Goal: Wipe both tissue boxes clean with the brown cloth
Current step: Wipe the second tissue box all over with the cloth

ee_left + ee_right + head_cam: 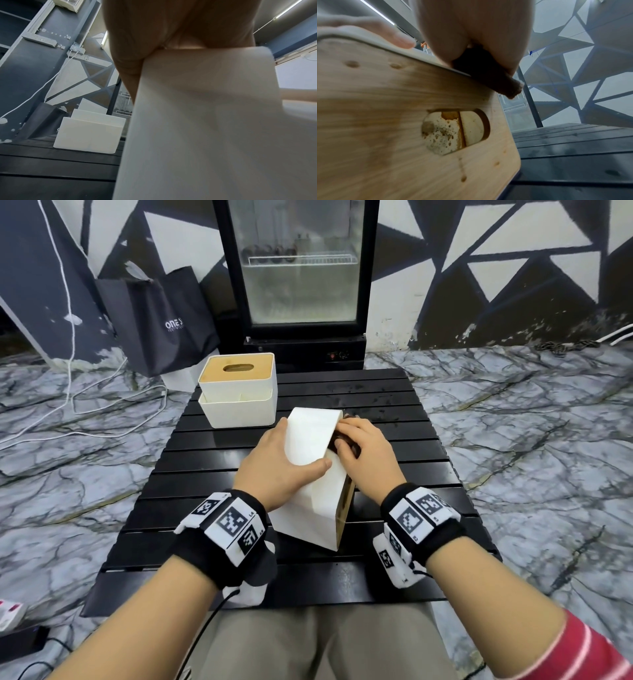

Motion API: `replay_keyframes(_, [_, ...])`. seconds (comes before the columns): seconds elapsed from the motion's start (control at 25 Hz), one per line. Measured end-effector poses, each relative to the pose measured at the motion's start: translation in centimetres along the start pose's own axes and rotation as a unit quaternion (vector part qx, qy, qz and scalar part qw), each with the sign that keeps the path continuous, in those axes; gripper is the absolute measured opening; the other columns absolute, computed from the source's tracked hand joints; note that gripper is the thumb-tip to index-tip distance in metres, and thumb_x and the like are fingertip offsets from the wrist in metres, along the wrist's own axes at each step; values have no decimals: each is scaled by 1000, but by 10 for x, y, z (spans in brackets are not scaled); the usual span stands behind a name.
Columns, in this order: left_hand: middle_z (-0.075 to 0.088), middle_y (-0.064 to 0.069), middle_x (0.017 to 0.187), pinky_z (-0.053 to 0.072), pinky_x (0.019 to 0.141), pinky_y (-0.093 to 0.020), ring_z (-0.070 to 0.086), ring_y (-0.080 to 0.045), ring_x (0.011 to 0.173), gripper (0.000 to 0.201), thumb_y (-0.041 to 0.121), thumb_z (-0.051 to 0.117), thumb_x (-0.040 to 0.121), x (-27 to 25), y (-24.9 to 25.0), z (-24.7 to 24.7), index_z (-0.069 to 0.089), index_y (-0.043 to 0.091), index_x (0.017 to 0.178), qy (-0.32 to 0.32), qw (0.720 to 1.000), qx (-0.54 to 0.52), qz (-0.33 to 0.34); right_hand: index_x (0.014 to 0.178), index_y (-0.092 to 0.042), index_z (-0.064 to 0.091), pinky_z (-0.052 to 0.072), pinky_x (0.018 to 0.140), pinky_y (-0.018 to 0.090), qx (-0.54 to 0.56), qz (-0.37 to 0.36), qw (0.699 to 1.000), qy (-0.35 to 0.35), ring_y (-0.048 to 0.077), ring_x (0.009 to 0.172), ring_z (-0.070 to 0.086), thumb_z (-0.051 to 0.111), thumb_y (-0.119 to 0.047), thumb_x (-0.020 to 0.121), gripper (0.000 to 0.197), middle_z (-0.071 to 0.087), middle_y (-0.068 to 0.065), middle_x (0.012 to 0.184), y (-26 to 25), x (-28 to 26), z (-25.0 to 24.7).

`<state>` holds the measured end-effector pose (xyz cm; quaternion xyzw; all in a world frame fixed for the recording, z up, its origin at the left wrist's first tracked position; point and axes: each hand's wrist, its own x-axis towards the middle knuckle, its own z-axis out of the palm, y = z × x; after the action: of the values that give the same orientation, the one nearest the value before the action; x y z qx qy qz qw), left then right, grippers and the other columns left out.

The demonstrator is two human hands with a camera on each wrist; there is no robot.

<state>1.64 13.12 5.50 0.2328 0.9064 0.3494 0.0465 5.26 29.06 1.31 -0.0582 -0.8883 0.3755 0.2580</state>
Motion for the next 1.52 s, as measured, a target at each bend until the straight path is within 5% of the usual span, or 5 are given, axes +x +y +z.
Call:
replay_keyframes(0.36, [49, 7, 115, 39, 79, -32, 49, -17, 110, 64, 51, 69, 73, -3, 2, -1, 43, 24, 125, 14, 1000, -19, 12, 116, -12, 61, 33, 101, 21, 47, 18, 998, 40, 12, 114, 47, 54, -9, 88, 29, 56, 0, 119, -14, -43, -7])
replay_keyframes(0.6, [33, -4, 151, 32, 106, -34, 35, -22, 136, 98, 63, 61, 75, -5, 7, -18, 16, 18, 149, -35, 998, 46, 14, 108, -15, 65, 26, 94, -1, 95, 12, 994, 46, 2, 110, 48, 60, -8, 84, 26, 55, -6, 115, -26, -70, -19])
replay_keyframes(0.8, [53, 8, 126, 39, 81, -26, 51, -16, 117, 78, 68, 63, 67, -16, -4, -16, 41, 27, 129, -46, 999, -11, 11, 110, -16, 64, 24, 99, 2, 93, -31, 995, 6, -4, 113, 39, 61, -13, 81, 29, 49, -4, 123, -36, -82, -3])
replay_keyframes(0.96, [52, 9, 121, 37, 84, -27, 50, -11, 110, 84, 72, 58, 57, -15, -7, -9, 45, 25, 126, -31, 998, -53, 25, 111, -13, 63, 29, 106, 19, 73, -28, 997, 12, 14, 119, 44, 54, -22, 80, 33, 54, 2, 118, -30, -71, 5])
replay_keyframes(1.52, [51, 7, 117, 35, 82, -24, 48, -11, 106, 78, 62, 64, 61, -15, -8, -7, 46, 21, 125, -16, 996, -83, 32, 111, -9, 61, 24, 92, 0, 44, -62, 997, -21, 13, 107, 46, 53, -15, 85, 28, 55, 5, 113, -32, -66, 4])
